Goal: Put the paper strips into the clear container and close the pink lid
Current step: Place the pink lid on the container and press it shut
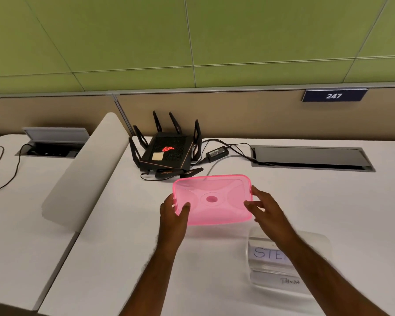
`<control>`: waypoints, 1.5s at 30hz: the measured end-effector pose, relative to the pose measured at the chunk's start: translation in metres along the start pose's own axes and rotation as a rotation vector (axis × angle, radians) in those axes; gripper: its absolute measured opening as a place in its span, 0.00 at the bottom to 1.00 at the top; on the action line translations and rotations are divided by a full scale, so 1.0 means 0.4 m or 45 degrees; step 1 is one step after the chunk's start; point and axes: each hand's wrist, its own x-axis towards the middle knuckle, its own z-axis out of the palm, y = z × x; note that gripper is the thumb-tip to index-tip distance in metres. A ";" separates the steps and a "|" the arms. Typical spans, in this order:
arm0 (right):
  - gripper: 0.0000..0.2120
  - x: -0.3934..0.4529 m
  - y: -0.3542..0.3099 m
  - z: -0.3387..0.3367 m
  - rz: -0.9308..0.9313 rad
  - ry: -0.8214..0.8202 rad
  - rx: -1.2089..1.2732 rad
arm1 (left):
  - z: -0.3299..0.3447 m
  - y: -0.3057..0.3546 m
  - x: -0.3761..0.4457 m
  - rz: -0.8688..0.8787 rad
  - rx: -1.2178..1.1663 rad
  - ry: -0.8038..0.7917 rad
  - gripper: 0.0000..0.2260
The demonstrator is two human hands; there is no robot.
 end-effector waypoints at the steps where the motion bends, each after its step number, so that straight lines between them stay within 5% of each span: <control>1: 0.26 -0.006 0.002 -0.016 -0.005 0.022 -0.001 | 0.013 0.009 -0.008 0.003 -0.014 -0.011 0.26; 13: 0.19 -0.060 0.051 -0.203 -0.045 0.172 0.117 | 0.144 0.109 -0.106 0.007 -0.169 -0.268 0.28; 20: 0.12 -0.095 0.070 -0.298 0.005 0.253 0.305 | 0.220 0.146 -0.176 -0.004 -0.290 -0.337 0.16; 28: 0.24 -0.136 0.109 -0.380 0.083 0.243 0.437 | 0.282 0.155 -0.224 -0.331 -0.842 -0.288 0.12; 31: 0.24 -0.148 0.136 -0.403 0.092 0.247 0.402 | 0.301 0.152 -0.232 -0.353 -0.773 -0.293 0.08; 45: 0.11 -0.231 0.289 -0.479 0.091 0.331 0.100 | 0.337 0.050 -0.334 -0.163 -0.404 -0.296 0.26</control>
